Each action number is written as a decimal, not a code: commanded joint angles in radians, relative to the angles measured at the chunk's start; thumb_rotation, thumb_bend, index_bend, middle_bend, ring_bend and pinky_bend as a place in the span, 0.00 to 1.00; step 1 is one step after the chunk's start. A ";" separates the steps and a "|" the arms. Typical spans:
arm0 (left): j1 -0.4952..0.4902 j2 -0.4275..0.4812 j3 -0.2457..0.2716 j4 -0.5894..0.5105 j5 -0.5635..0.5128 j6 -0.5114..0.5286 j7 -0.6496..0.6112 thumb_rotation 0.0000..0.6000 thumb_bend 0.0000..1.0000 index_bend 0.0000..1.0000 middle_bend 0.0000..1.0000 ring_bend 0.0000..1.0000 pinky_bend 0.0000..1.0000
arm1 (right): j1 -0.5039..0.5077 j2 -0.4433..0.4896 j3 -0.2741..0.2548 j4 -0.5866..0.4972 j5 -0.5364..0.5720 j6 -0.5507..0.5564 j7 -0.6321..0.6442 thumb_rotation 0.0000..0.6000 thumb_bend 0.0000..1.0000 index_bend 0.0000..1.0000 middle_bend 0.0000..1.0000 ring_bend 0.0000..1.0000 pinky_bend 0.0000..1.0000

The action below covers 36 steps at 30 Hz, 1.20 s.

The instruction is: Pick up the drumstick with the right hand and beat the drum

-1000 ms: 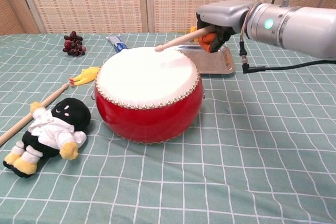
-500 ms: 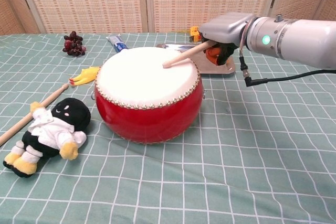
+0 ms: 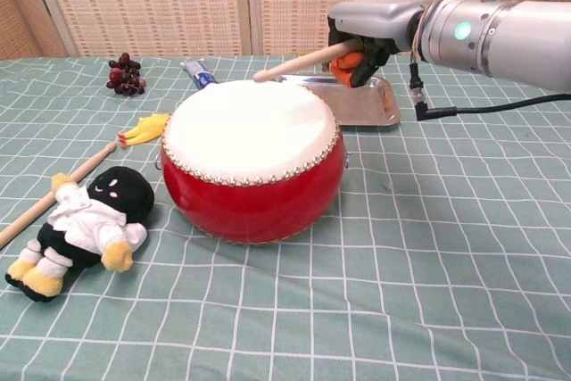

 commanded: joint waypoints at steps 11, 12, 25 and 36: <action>0.000 -0.001 -0.003 0.005 -0.007 -0.003 0.000 1.00 0.23 0.03 0.00 0.02 0.02 | -0.004 -0.032 0.033 0.003 -0.018 0.050 0.056 1.00 1.00 1.00 1.00 1.00 1.00; 0.000 -0.001 -0.003 0.005 -0.006 -0.003 0.000 1.00 0.23 0.03 0.00 0.02 0.02 | -0.012 -0.024 0.042 -0.004 -0.037 0.048 0.096 1.00 1.00 1.00 1.00 1.00 1.00; -0.002 0.000 -0.003 -0.001 -0.006 -0.006 0.009 1.00 0.23 0.03 0.00 0.02 0.02 | 0.023 -0.057 -0.037 0.091 -0.026 -0.018 -0.041 1.00 1.00 1.00 1.00 1.00 1.00; -0.005 -0.002 -0.004 -0.003 -0.013 -0.016 0.012 1.00 0.23 0.03 0.00 0.02 0.02 | -0.009 -0.081 0.037 0.068 -0.067 0.065 0.102 1.00 1.00 1.00 1.00 1.00 1.00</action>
